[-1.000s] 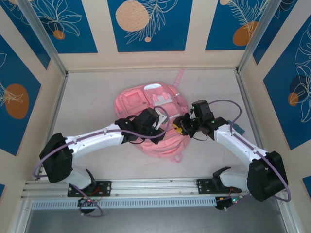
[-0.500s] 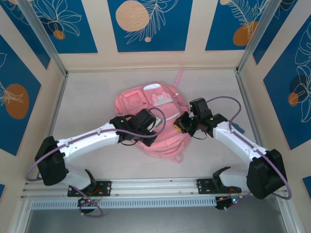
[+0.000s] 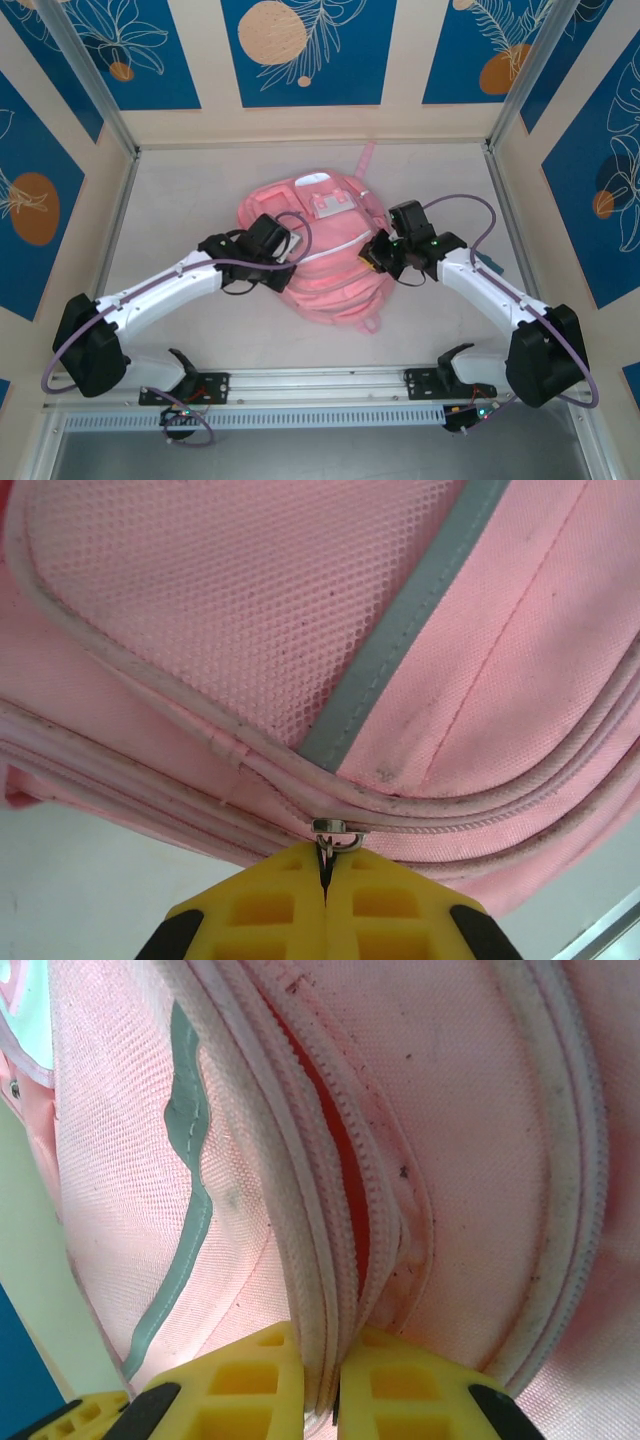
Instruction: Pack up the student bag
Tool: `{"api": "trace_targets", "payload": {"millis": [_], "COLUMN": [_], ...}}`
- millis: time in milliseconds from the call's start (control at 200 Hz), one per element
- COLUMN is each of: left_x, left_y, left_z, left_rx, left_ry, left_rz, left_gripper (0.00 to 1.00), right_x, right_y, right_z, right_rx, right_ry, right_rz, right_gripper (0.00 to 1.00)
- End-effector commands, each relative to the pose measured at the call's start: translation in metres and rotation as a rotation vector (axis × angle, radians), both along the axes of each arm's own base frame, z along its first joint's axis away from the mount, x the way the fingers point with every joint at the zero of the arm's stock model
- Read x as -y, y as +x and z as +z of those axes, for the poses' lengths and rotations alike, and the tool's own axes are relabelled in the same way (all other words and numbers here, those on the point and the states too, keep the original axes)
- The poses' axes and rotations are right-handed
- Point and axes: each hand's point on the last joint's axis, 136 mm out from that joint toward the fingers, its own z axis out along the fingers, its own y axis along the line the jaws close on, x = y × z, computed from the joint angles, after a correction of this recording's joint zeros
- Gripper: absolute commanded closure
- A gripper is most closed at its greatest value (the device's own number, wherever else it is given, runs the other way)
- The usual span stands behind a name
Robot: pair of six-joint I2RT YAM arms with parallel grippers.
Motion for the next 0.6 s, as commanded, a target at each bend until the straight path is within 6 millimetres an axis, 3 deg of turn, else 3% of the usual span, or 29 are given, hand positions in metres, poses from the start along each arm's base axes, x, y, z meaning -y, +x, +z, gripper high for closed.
{"api": "trace_targets", "payload": {"millis": [0, 180, 230, 280, 355, 440, 595], "left_x": [-0.022, -0.044, -0.051, -0.056, -0.065, -0.075, -0.089], "left_y": [0.027, 0.049, 0.052, 0.054, 0.056, 0.055, 0.047], "left_z": [0.003, -0.007, -0.008, -0.007, -0.002, 0.007, 0.02], "left_rx": [0.077, 0.075, 0.075, 0.073, 0.07, 0.072, 0.05], "left_ry": [0.022, 0.025, 0.023, 0.02, 0.013, 0.007, -0.02], "left_rz": [0.057, 0.155, 0.186, 0.212, 0.26, 0.308, 0.374], "left_gripper": [1.0, 1.0, 1.0, 0.98, 0.84, 0.63, 0.31], "right_x": [0.015, -0.002, -0.006, -0.01, -0.007, 0.01, 0.068], "right_y": [0.007, 0.009, 0.01, 0.011, 0.014, 0.016, 0.022], "right_z": [-0.004, -0.002, 0.0, 0.002, 0.008, 0.017, 0.025], "right_rx": [0.019, 0.051, 0.061, 0.072, 0.091, 0.127, 0.184], "right_ry": [-0.094, -0.074, -0.071, -0.074, -0.12, -0.224, -0.489], "right_rz": [-0.003, 0.087, 0.112, 0.141, 0.155, 0.138, 0.032], "right_gripper": [0.87, 0.86, 0.82, 0.72, 0.5, 0.32, 0.19]}}
